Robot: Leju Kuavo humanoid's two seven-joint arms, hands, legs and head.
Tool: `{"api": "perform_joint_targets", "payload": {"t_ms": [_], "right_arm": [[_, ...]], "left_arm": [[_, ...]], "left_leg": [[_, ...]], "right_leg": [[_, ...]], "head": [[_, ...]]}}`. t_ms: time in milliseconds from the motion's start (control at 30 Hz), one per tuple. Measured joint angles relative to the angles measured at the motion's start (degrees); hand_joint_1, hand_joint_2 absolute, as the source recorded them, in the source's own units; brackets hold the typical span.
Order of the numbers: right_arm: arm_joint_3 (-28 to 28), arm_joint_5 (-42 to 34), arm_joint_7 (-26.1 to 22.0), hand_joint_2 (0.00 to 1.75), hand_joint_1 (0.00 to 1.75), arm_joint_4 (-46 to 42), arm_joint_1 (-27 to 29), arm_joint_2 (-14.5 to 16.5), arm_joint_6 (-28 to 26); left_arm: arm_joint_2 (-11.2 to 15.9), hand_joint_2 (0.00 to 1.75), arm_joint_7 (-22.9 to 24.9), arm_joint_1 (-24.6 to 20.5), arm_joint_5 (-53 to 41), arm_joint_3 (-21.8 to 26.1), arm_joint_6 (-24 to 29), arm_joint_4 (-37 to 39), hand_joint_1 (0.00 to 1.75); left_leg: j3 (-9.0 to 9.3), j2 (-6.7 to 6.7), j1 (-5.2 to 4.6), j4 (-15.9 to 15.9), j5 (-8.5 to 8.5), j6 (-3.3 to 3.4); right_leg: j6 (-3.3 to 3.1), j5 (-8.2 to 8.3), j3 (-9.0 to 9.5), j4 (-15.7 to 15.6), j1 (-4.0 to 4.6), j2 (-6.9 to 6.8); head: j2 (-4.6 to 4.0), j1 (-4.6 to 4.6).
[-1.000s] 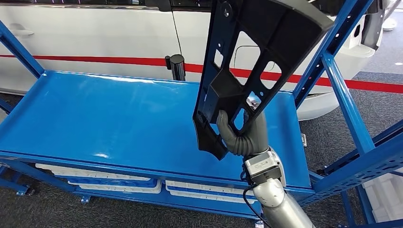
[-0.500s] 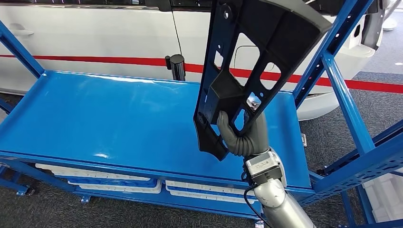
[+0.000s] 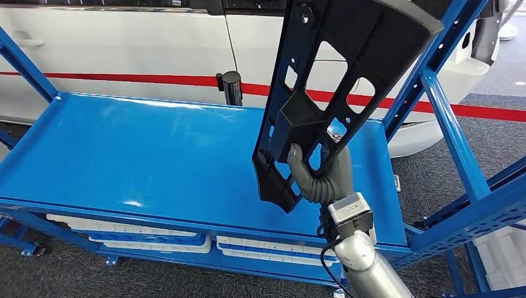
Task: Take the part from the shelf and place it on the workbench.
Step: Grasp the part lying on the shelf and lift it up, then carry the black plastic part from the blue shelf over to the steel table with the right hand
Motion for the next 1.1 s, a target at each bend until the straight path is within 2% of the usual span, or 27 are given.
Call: {"api": "perform_joint_targets", "payload": {"t_ms": [400, 467, 500, 533, 600, 633, 667, 733, 767, 800, 867, 900, 933, 967, 1033, 1067, 1100], "right_arm": [[-0.11, -0.09, 0.02, 1.75, 1.75, 0.00, 0.09, 0.00, -0.11], [-0.50, -0.19, 0.02, 1.75, 1.75, -0.02, 0.18, -0.01, -0.23], [-0.84, -0.24, 0.03, 1.75, 1.75, -0.07, 0.29, -0.11, -0.33], [-1.37, -0.35, 0.05, 1.75, 1.75, -0.11, 0.55, -0.29, -0.45], [-2.18, -0.54, 0.08, 1.75, 1.75, -0.19, 1.05, -0.63, -0.70], [-2.45, -0.62, 0.09, 1.75, 1.75, -0.19, 1.23, -0.72, -0.82], [-2.53, -0.63, 0.09, 1.75, 1.75, -0.20, 1.22, -0.72, -0.89], [-2.61, -0.63, 0.09, 1.75, 1.75, -0.21, 1.18, -0.70, -0.96], [-2.63, -0.62, 0.09, 1.75, 1.75, -0.22, 1.15, -0.69, -0.97], [-2.63, -0.62, 0.09, 1.75, 1.75, -0.22, 1.16, -0.67, -0.97], [-2.62, -0.62, 0.09, 1.75, 1.75, -0.22, 1.20, -0.67, -0.97], [-2.62, -0.63, 0.09, 1.75, 1.75, -0.22, 1.21, -0.67, -0.97], [-2.62, -0.63, 0.09, 1.75, 1.75, -0.22, 1.22, -0.68, -0.97], [-2.63, -0.63, 0.09, 1.75, 1.75, -0.22, 1.22, -0.68, -0.97], [-2.64, -0.63, 0.09, 1.75, 1.75, -0.22, 1.20, -0.67, -0.98], [-2.65, -0.63, 0.09, 1.75, 1.75, -0.22, 1.16, -0.67, -0.98], [-2.67, -0.64, 0.09, 1.75, 1.75, -0.23, 1.11, -0.68, -0.98]], "left_arm": [[0.01, 1.75, 0.00, 0.00, 0.00, -0.01, 0.00, 0.00, 0.00], [-0.04, 1.75, 0.00, 0.00, -0.01, -0.01, -0.01, 0.00, 0.00], [-0.08, 1.75, -0.02, 0.00, -0.02, -0.01, -0.02, 0.00, 0.00], [-0.12, 1.75, -0.03, 0.00, -0.03, -0.01, -0.04, 0.00, 0.00], [-0.02, 1.75, 0.01, -0.01, -0.04, 0.01, -0.07, 0.00, 0.00], [0.05, 1.75, 0.05, -0.01, -0.05, 0.01, -0.09, 0.00, 0.00], [0.12, 1.75, 0.11, 0.00, -0.05, 0.01, -0.09, 0.00, 0.00], [0.11, 1.75, 0.15, 0.00, -0.07, 0.01, -0.09, 0.00, 0.00], [0.11, 1.75, 0.15, 0.00, -0.07, 0.01, -0.09, 0.00, 0.00], [0.10, 1.75, 0.15, -0.01, -0.08, 0.01, -0.09, 0.00, 0.00], [0.09, 1.75, 0.15, 0.01, -0.09, 0.00, -0.10, 0.00, 0.00], [0.09, 1.75, 0.15, 0.04, -0.10, 0.00, -0.11, 0.00, 0.00], [0.09, 1.75, 0.15, 0.06, -0.10, 0.00, -0.11, 0.00, 0.00], [0.09, 1.75, 0.14, 0.07, -0.11, 0.00, -0.11, 0.00, 0.00], [0.09, 1.75, 0.13, 0.05, -0.15, 0.00, -0.10, 0.00, 0.00], [0.09, 1.75, 0.13, 0.04, -0.16, 0.00, -0.10, 0.00, 0.00], [0.09, 1.75, 0.13, 0.01, -0.21, 0.00, -0.13, 0.00, 0.00]], "left_leg": [[-0.03, 0.00, -0.07, 0.07, -0.02, 0.13], [0.18, 0.05, 0.17, -0.40, 0.39, 0.56], [0.37, 0.12, 0.42, -0.82, 0.71, 0.88], [0.58, 0.13, 0.87, -1.16, 0.94, 0.96], [0.72, 0.03, 1.27, -1.00, 0.71, -0.17], [0.72, -0.08, 1.39, -0.81, 0.54, -0.94], [0.71, -0.14, 1.36, -0.68, 0.43, -1.55], [0.50, -0.06, 1.65, 0.04, -0.29, -2.00], [-0.19, 0.01, 1.72, 1.75, -1.49, -2.11], [-1.57, 0.08, 1.74, 4.85, -3.32, -2.14], [-5.56, 0.10, 1.64, 13.09, -7.10, -2.00], [-7.18, 0.10, 1.62, 16.19, -8.02, -1.89], [-7.81, 0.10, 1.59, 17.15, -7.69, -1.71], [-7.33, 0.10, 1.57, 15.85, -6.26, -1.49], [-4.02, 0.07, 1.55, 8.59, -2.10, -1.01], [-2.37, 0.02, 1.46, 5.00, -0.67, -0.91], [-1.38, -0.04, 1.32, 2.65, 0.07, -0.85]], "right_leg": [[0.15, -0.02, 0.02, -0.01, -0.06, 0.00], [0.52, 0.01, 0.00, -0.05, -0.01, -0.01], [0.55, -1.42, -1.46, 2.99, -0.02, -0.02], [1.36, -2.15, -2.22, 4.86, -0.33, -0.10], [2.22, -2.80, -1.68, 5.06, -1.05, -0.10], [2.64, -1.71, -0.04, 2.23, -1.30, -0.08], [2.10, -1.31, 0.91, 0.56, -1.25, -0.01], [1.17, -1.31, 0.90, 0.70, -1.29, -0.02], [0.69, -1.30, 0.98, 0.64, -1.31, -0.04], [0.29, -1.30, 1.03, 0.59, -1.25, -0.07], [-0.15, -1.35, 1.01, 0.61, -0.82, -0.12], [-0.24, -1.36, 1.00, 0.63, -0.61, -0.12], [-0.26, -1.38, 1.04, 0.65, -0.44, -0.09], [-0.27, -1.40, 1.13, 0.66, -0.32, -0.04], [-0.25, -1.43, 1.33, 0.70, -0.22, 0.09], [-0.19, -1.46, 1.29, 0.81, -0.01, 0.13], [-0.04, -1.43, 1.13, 0.87, 0.10, 0.15]], "head": [[0.00, 0.02], [0.00, -0.01], [0.00, 0.09], [0.00, 0.18], [0.00, 0.49], [0.00, 0.52], [0.00, 0.57], [0.00, 0.50], [0.00, 0.45], [0.00, 0.40], [0.00, 0.37], [0.00, 0.37], [0.00, 0.37], [0.00, 0.37], [0.00, 0.36], [0.00, 0.38], [0.00, 0.39]]}}
